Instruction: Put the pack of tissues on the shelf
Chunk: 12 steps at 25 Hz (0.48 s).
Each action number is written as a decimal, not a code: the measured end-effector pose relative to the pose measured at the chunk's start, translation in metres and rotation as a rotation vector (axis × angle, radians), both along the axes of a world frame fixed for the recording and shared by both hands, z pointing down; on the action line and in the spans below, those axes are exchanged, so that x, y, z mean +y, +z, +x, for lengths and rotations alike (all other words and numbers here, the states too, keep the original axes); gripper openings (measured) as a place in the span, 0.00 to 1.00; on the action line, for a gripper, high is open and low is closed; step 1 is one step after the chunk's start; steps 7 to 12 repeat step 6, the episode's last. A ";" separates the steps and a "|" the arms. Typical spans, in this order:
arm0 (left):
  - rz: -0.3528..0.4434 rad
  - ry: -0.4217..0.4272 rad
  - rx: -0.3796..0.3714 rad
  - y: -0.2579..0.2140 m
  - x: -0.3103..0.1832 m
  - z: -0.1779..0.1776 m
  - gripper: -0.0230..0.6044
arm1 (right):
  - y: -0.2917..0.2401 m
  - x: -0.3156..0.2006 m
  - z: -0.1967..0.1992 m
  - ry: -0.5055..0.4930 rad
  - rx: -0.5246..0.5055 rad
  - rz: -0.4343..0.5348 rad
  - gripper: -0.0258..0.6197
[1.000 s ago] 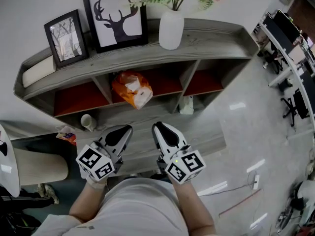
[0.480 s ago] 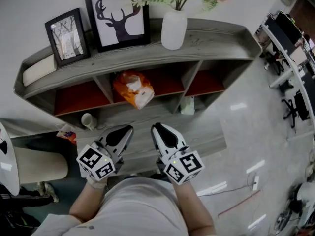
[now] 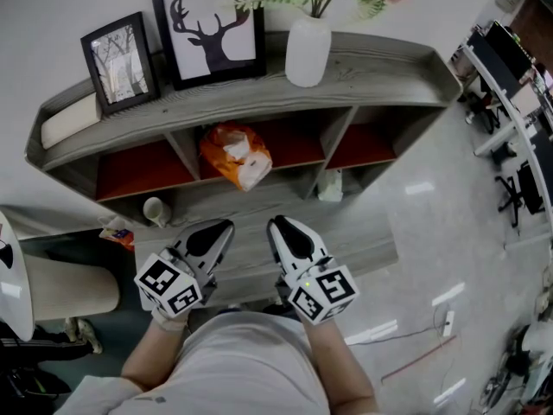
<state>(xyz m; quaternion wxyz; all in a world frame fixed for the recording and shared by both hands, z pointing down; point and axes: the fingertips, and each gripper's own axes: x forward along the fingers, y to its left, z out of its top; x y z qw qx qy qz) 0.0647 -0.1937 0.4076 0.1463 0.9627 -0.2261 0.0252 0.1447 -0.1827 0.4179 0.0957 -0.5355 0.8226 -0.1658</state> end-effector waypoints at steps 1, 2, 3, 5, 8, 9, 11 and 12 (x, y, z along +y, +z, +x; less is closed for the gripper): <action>0.000 -0.001 0.000 0.000 0.000 0.000 0.06 | 0.000 0.000 0.000 0.001 0.000 0.000 0.13; 0.001 -0.002 0.000 0.000 0.000 0.000 0.06 | 0.000 0.000 0.000 0.001 0.001 -0.001 0.13; 0.001 -0.003 0.000 -0.001 0.001 -0.001 0.06 | 0.000 0.001 0.000 0.002 0.002 -0.001 0.13; 0.002 -0.005 0.001 -0.001 0.001 -0.001 0.06 | 0.000 0.001 0.001 0.003 0.002 0.000 0.13; 0.003 -0.007 0.001 -0.001 0.001 -0.001 0.06 | 0.000 0.001 0.001 0.003 0.002 0.000 0.13; 0.003 -0.007 0.001 -0.001 0.001 -0.001 0.06 | 0.000 0.001 0.001 0.003 0.002 0.000 0.13; 0.003 -0.007 0.001 -0.001 0.001 -0.001 0.06 | 0.000 0.001 0.001 0.003 0.002 0.000 0.13; 0.003 -0.007 0.001 -0.001 0.001 -0.001 0.06 | 0.000 0.001 0.001 0.003 0.002 0.000 0.13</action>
